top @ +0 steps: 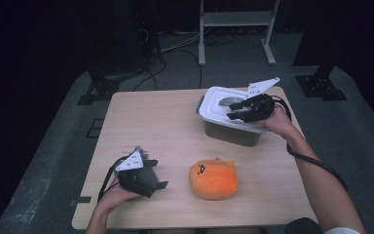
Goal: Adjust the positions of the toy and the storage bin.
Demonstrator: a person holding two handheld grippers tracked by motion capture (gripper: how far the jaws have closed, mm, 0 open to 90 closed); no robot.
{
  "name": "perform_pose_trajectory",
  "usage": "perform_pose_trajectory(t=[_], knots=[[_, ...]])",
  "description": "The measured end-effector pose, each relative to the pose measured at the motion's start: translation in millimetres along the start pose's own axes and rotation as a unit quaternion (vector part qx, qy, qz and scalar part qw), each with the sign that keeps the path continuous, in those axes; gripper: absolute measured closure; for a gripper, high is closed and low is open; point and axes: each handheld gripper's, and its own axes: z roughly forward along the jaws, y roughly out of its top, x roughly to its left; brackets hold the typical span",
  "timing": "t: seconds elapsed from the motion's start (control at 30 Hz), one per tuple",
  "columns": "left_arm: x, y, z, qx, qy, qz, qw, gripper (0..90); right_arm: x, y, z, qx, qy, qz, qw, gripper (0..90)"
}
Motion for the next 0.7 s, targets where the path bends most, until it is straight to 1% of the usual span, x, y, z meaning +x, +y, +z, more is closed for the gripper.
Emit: perform_pose_trajectory(t=[0.07, 0.1, 0.17, 0.23, 0.33, 0.37, 0.57, 0.67, 0.7], knots=[[0.0, -0.3, 0.2, 0.0, -0.001, -0.002, 1.0, 8.4, -3.4, 2.3, -5.1, -0.006, -0.011, 0.001, 0.9999, 51.1], [0.0, -0.2, 0.3, 0.0, -0.001, -0.001, 1.0, 8.4, -5.7, 3.1, -7.2, -0.007, -0.015, 0.004, 0.9999, 50.6], [-0.3, -0.2, 0.5, 0.001, -0.002, 0.0, 1.0, 8.4, -12.3, 3.5, -10.3, -0.006, -0.027, 0.005, 0.9996, 46.3], [-0.2, -0.2, -0.1, 0.001, -0.002, 0.001, 1.0, 8.4, -17.1, 3.2, -11.7, -0.011, -0.032, 0.013, 0.9993, 44.8], [0.3, -0.8, -0.7, -0.003, -0.001, -0.002, 1.0, 8.4, -25.4, 3.5, -14.5, -0.016, -0.044, 0.02, 0.9987, 42.5], [0.6, -1.0, -0.9, -0.002, -0.001, -0.002, 1.0, 8.4, -28.0, 3.5, -15.0, -0.014, -0.049, 0.022, 0.9984, 41.4], [1.1, -1.9, -0.9, -0.001, -0.001, -0.004, 1.0, 8.4, -40.7, -2.1, -8.1, 0.003, -0.053, 0.034, 0.998, 41.8], [1.1, -1.9, -0.7, -0.001, 0.0, -0.004, 1.0, 8.4, -43.2, -6.4, -2.3, 0.013, -0.055, 0.037, 0.9977, 45.7], [1.0, -1.9, -0.6, 0.0, 0.0, -0.004, 1.0, 8.4, -44.0, -7.9, -0.4, 0.015, -0.054, 0.035, 0.9978, 48.8]])
